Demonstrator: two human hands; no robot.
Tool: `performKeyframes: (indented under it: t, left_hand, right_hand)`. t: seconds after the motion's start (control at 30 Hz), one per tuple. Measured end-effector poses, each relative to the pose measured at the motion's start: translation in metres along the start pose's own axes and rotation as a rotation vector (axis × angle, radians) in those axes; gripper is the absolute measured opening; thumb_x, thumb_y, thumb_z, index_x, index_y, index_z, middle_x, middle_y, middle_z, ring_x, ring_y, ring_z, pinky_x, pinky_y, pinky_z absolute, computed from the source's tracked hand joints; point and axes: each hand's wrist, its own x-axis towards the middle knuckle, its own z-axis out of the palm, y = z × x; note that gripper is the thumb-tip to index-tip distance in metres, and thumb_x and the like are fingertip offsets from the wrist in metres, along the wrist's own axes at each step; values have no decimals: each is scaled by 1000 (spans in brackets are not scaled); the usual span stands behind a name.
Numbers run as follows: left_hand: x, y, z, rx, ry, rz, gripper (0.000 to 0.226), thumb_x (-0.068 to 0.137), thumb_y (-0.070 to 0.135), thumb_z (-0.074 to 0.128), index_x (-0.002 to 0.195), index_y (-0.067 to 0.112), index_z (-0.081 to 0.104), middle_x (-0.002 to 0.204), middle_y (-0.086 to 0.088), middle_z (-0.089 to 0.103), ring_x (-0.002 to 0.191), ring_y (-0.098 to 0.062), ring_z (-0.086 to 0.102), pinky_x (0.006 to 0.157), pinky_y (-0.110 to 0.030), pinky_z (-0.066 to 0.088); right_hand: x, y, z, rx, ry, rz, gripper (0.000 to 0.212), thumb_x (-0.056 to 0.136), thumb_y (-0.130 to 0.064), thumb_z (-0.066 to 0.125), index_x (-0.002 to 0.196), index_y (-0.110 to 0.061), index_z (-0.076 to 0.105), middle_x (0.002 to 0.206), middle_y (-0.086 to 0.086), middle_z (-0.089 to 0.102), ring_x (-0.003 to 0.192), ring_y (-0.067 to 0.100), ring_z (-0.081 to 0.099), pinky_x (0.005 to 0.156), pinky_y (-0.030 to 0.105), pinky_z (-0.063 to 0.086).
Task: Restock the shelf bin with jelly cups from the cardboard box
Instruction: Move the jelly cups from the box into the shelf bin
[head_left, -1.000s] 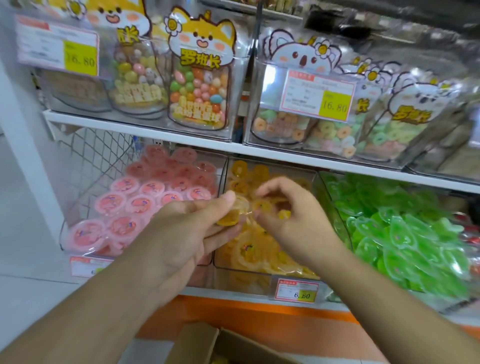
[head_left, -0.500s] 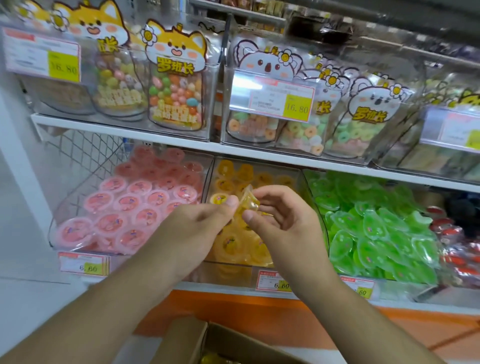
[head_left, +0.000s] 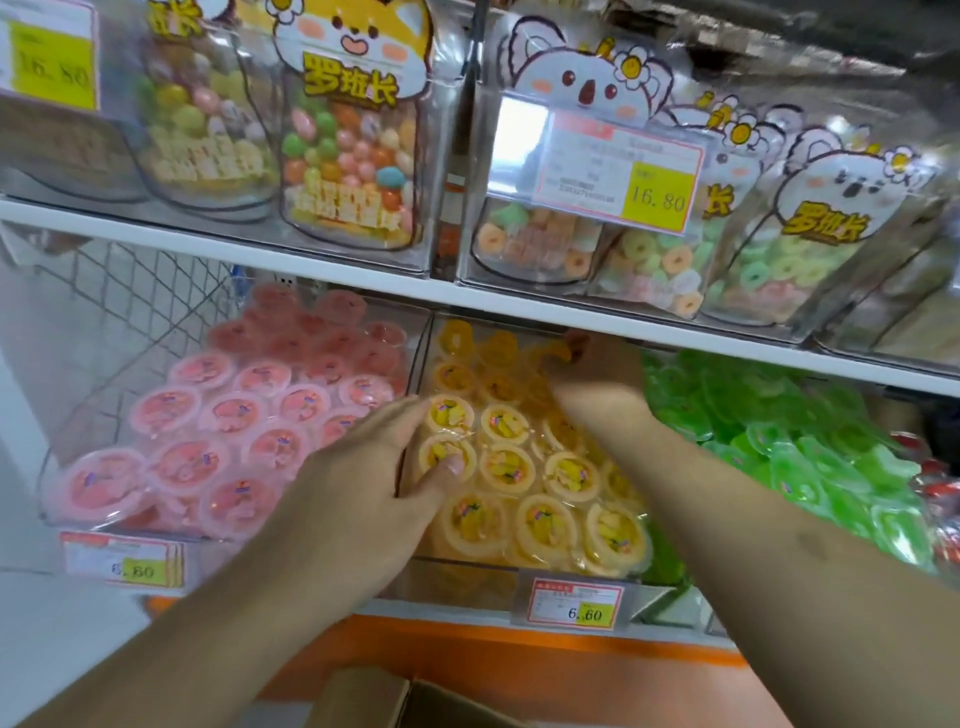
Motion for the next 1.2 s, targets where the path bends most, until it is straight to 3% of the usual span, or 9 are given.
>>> performKeyframes:
  t: [0.13,0.23,0.37,0.5,0.67,0.8,0.87,1.0,1.2]
  left_hand:
    - [2,-6,2,-25,21,30,66,97,63,46,159,45,28,159,35,25,129,18,17,108,-10,11]
    - [3,-11,3,-25,13,34,69,96,66,44,159,44,29,161,35,23,141,15,21,110,-11,15]
    - [3,-15,3,-26,-13,48,68,94,68,44,157,44,37,161,38,22,147,12,22,112,-14,18]
    - [0,-13,0,-70,-19,48,62,96,64,50,154,46,41,158,40,26,143,14,25,109,-14,21]
    - [-27,-9,-23,-92,-7,84,54,96,62,53,147,45,50,142,43,39,123,28,32,98,2,21]
    - [-81,-27,-48,-86,70,-17,45,98,57,53,137,37,61,138,25,56,124,6,51,106,-22,41]
    - [-112,-46,-58,-145,117,-100,28,99,47,60,123,35,68,121,23,64,112,7,57,97,-19,47]
    - [-161,-102,-70,-249,222,-317,11,97,35,66,90,28,72,88,17,73,82,4,66,78,-17,50]
    - [-193,-232,-72,-135,122,-650,21,95,48,61,98,29,68,101,15,68,95,-8,65,83,-36,58]
  right_hand:
    - [14,1,9,-40,22,42,33,99,-30,55,122,-12,70,129,16,69,123,37,60,106,42,48]
    - [16,0,16,-18,31,28,41,92,-35,53,124,-14,68,128,14,69,122,36,61,107,45,48]
    - [16,3,17,2,24,22,20,91,-32,59,102,-17,68,108,9,71,107,34,64,97,42,52]
    - [5,6,6,12,-8,-8,22,94,-30,65,111,-17,70,116,8,71,111,31,65,97,37,51]
    - [-48,-5,-21,99,44,-76,25,91,-18,70,116,-14,72,114,13,74,109,35,67,93,33,48]
    - [-125,-41,-41,225,-20,-191,24,92,-20,69,116,-21,69,109,-2,72,99,17,63,86,28,46]
    - [-172,-66,-43,314,-98,-297,21,93,-19,69,112,-27,67,104,-13,67,86,4,55,79,26,44]
    - [-252,-117,-20,427,-349,-420,25,92,-11,70,110,-27,67,100,-18,65,93,0,59,75,13,44]
    - [-321,-170,72,327,-746,-320,20,96,-17,68,100,-36,63,97,-19,67,90,4,63,79,18,52]
